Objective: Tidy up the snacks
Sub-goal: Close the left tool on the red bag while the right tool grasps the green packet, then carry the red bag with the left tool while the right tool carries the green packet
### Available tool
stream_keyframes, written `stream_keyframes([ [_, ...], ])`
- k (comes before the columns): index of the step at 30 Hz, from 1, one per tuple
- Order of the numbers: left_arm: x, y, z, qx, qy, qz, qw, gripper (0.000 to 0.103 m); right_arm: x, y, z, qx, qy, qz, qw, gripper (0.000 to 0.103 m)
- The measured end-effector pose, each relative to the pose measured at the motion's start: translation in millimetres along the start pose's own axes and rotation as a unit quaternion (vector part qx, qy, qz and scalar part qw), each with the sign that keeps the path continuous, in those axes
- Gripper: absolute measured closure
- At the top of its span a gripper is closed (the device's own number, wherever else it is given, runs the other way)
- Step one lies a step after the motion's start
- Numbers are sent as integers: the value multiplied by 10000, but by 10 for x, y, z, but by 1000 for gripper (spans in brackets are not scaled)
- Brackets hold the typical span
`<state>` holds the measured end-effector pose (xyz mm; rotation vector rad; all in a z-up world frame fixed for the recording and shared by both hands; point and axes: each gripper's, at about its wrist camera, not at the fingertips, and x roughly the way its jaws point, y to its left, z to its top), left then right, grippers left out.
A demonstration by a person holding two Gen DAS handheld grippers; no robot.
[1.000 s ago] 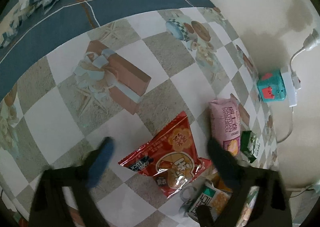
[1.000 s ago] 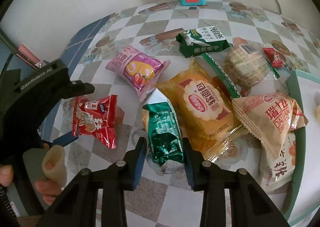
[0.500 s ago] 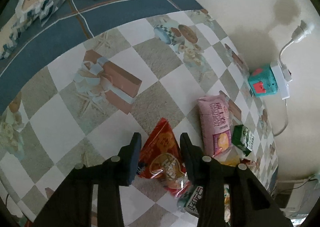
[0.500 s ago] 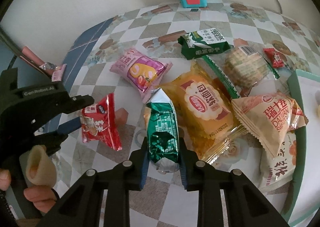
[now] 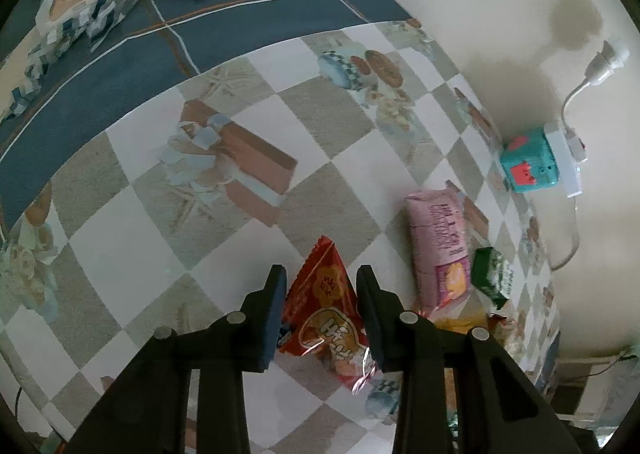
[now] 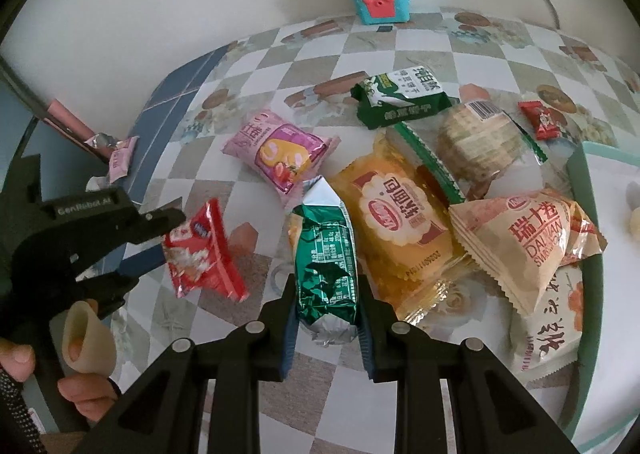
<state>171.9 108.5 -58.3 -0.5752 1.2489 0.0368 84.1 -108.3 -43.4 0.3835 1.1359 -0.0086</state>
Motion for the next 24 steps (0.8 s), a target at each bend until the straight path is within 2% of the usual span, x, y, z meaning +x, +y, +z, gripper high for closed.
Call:
stream_keyframes([
  [7, -53, 26, 8, 8, -17, -76, 10000, 69, -84, -21, 21, 66, -102, 68, 9999, 76],
  [24, -463, -272, -102, 489, -511, -256, 9972, 72, -522, -149, 101, 244, -641, 211, 9974, 76],
])
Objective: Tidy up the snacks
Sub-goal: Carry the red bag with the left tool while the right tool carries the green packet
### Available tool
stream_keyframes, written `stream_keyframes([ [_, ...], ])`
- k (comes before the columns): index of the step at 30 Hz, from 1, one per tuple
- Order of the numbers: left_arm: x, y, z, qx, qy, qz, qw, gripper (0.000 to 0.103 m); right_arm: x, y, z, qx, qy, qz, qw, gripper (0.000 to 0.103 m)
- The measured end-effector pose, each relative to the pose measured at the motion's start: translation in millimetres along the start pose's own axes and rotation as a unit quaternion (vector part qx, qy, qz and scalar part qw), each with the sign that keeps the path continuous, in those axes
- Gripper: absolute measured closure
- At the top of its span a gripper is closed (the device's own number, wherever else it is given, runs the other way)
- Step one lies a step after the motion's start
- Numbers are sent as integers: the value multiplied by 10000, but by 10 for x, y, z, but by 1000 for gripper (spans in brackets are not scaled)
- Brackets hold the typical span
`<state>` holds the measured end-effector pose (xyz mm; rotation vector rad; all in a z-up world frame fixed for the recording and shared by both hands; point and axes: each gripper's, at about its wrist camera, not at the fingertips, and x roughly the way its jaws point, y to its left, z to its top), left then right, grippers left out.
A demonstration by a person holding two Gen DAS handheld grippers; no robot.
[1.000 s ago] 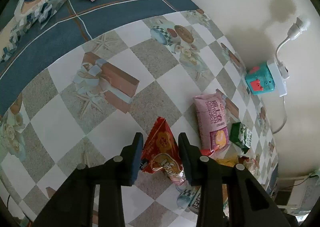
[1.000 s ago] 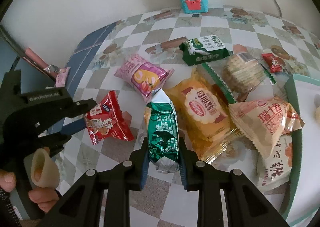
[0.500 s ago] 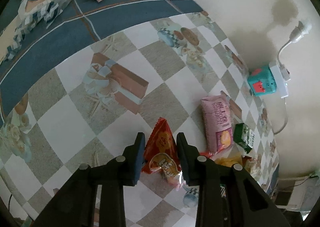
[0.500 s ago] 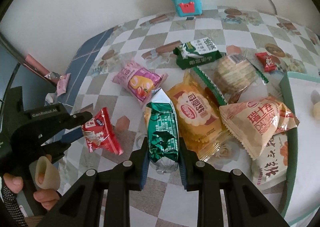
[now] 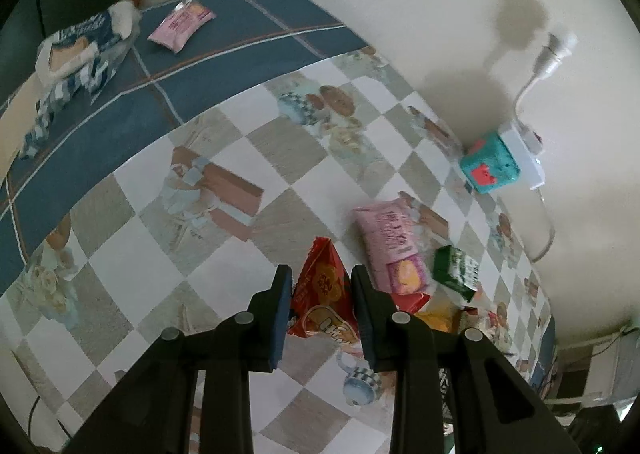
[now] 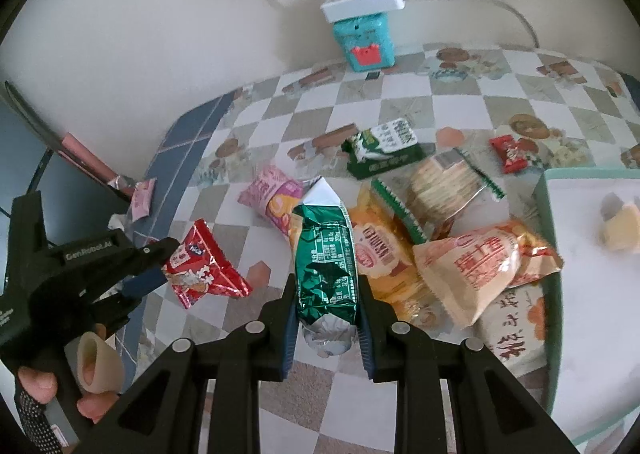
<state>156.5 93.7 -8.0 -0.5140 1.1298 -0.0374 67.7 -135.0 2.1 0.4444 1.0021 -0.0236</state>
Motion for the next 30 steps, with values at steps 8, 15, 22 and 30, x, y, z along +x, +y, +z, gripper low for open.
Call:
stream_keyframes([
  [8, -138, -324, -164, 360, -24, -269, 9990, 72, -314, -256, 82, 262, -389, -137, 9988, 76],
  [15, -223, -725, -398, 805, 23, -540, 9953, 72, -693, -718, 129, 787, -810, -415, 9927, 76],
  [22, -306, -1136, -647, 1291, 70, -755, 9887, 72, -984, -1349, 79, 1549, -1084, -696, 9795, 76],
  [30, -323, -1638, -1030, 1898, 251, -980, 9766, 72, -1259, -2059, -109, 2504, -1249, -1462, 9489, 76],
])
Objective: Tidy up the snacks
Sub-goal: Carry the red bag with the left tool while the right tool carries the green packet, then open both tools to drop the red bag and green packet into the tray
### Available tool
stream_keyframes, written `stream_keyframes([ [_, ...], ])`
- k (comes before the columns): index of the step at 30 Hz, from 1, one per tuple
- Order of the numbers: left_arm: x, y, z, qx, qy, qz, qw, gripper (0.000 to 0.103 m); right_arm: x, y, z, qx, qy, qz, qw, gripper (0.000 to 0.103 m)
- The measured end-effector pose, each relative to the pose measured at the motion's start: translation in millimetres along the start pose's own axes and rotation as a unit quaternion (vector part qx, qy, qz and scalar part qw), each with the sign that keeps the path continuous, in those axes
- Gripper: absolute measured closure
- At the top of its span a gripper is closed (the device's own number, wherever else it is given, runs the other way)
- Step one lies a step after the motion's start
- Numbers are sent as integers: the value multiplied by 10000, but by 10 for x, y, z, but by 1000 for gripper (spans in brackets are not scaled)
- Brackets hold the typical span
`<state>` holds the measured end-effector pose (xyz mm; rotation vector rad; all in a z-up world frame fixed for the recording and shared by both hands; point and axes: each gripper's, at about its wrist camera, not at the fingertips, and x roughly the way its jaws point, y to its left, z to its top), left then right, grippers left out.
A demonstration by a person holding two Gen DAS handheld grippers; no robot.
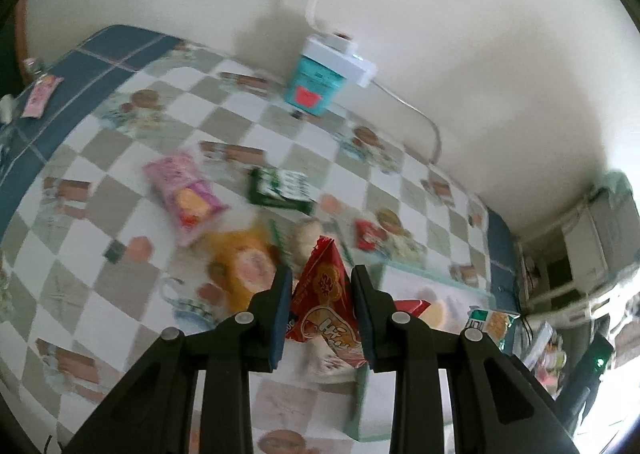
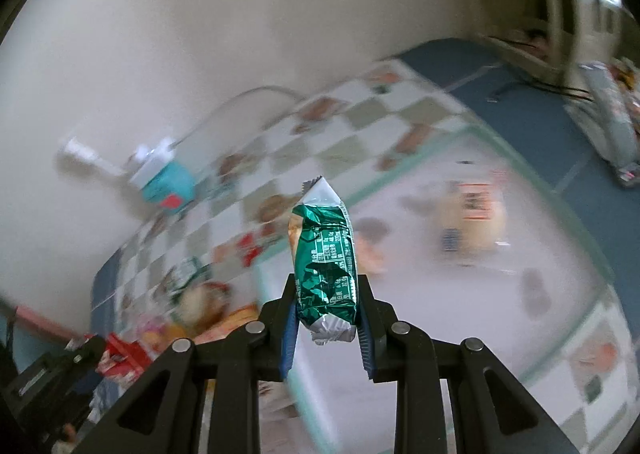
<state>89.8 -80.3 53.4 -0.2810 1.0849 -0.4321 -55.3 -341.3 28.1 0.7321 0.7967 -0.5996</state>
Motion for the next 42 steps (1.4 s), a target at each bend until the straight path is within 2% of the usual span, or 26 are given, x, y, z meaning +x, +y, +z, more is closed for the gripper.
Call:
stream_keyframes([
  [5, 99, -380, -164, 449, 224, -143, 9986, 72, -45, -404, 72, 516, -146, -455, 9975, 76],
  [11, 246, -770, -413, 938, 502, -287, 9939, 71, -39, -687, 94, 852, -190, -829, 9927, 76],
  [15, 361, -1001, -584, 1324, 591, -258, 9891, 71, -74, -832, 86, 967, -222, -1090, 9891, 76],
  [23, 607, -1202, -783, 1623, 821, -291, 9829, 71, -27, -1037, 44, 1190, -102, -1214, 9854, 76],
  [29, 755, -1266, -882, 1814, 979, -273, 9781, 69, 16, -1042, 41, 1207, -27, -1281, 9844, 73],
  [31, 786, -1256, -885, 1822, 1008, -235, 9778, 65, 27, -1046, 40, 1212, -8, -1292, 9842, 73],
  [33, 788, -1228, -860, 1780, 991, -205, 9788, 53, 37, -1055, 37, 1246, 12, -1308, 9835, 69],
  [35, 779, -1188, -822, 1729, 934, -142, 9804, 43, 48, -1051, 34, 1243, 37, -1334, 9832, 60],
  [36, 777, -1163, -799, 1699, 901, -78, 9813, 36, 55, -1050, 34, 1241, 43, -1350, 9830, 50],
  [37, 780, -1133, -779, 1667, 887, -11, 9820, 34, 53, -1049, 27, 1250, 36, -1379, 9825, 41],
  [39, 802, -1048, -731, 1543, 902, 130, 9838, 26, 61, -1052, 33, 1250, 35, -1415, 9820, 38],
  [41, 811, -959, -687, 1399, 918, 211, 9857, 15, 64, -1048, 31, 1247, 35, -1442, 9817, 28],
  [42, 813, -908, -659, 1312, 898, 271, 9869, 13, 66, -1045, 29, 1241, 22, -1437, 9818, 21],
])
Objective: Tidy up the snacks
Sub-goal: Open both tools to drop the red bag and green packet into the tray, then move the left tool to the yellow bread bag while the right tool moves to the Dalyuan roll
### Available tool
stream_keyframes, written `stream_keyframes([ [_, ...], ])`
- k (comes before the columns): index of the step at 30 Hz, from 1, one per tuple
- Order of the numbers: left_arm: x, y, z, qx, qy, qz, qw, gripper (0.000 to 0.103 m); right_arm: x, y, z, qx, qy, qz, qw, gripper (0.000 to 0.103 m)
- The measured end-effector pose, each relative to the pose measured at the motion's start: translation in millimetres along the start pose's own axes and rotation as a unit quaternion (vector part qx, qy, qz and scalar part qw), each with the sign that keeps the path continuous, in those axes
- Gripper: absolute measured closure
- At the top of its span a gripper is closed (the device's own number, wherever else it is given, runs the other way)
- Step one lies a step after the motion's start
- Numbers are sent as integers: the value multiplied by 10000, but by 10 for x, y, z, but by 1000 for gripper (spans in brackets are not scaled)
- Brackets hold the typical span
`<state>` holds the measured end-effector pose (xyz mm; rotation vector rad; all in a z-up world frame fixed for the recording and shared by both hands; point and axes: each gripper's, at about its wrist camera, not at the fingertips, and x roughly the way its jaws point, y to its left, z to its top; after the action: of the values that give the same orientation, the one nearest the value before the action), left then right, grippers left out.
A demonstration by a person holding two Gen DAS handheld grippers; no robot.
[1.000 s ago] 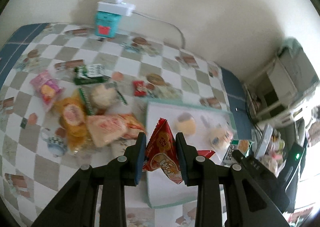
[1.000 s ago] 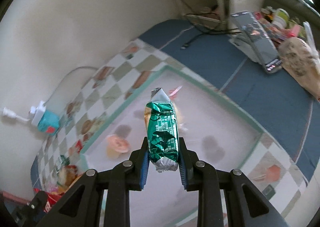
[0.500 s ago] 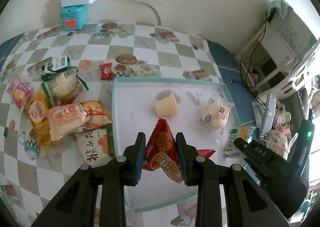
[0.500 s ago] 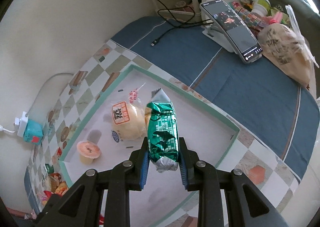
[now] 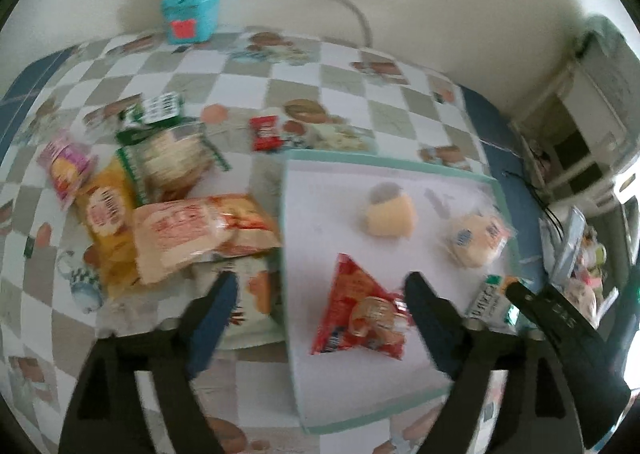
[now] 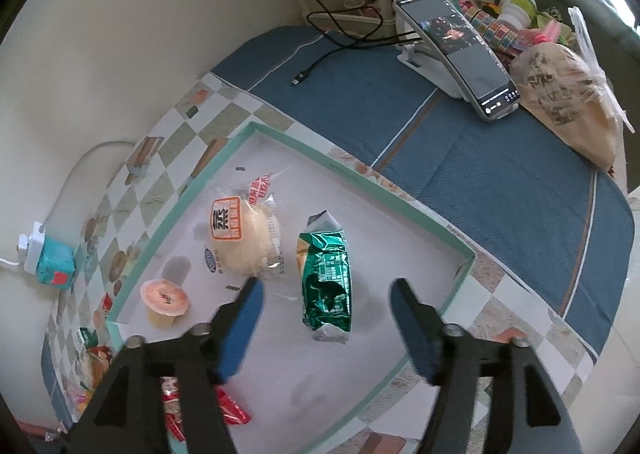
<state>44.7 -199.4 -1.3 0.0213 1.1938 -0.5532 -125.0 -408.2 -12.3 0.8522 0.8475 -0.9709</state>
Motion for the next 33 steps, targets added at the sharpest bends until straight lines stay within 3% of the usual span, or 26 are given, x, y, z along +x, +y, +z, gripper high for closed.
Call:
stream_keyframes([
  [4, -38, 210, 53, -316, -134, 262, 9991, 10, 11, 52, -18, -117, -7, 47, 9999, 3],
  [5, -47, 262, 62, -394, -169, 335, 9985, 3, 11, 74, -27, -165, -15, 66, 9998, 0],
  [12, -56, 752, 90, -1197, -141, 835, 9892, 1, 40, 158, -70, -351, 28, -1, 9994, 0],
  [22, -330, 1484, 162, -2123, -457, 1694, 9613, 1, -194, 563, -178, -1002, -301, -15, 9945, 0],
  [33, -843, 2304, 176, -2666, -980, 2403, 9282, 1, -488, 1403, -604, -2353, -535, 143, 9703, 0],
])
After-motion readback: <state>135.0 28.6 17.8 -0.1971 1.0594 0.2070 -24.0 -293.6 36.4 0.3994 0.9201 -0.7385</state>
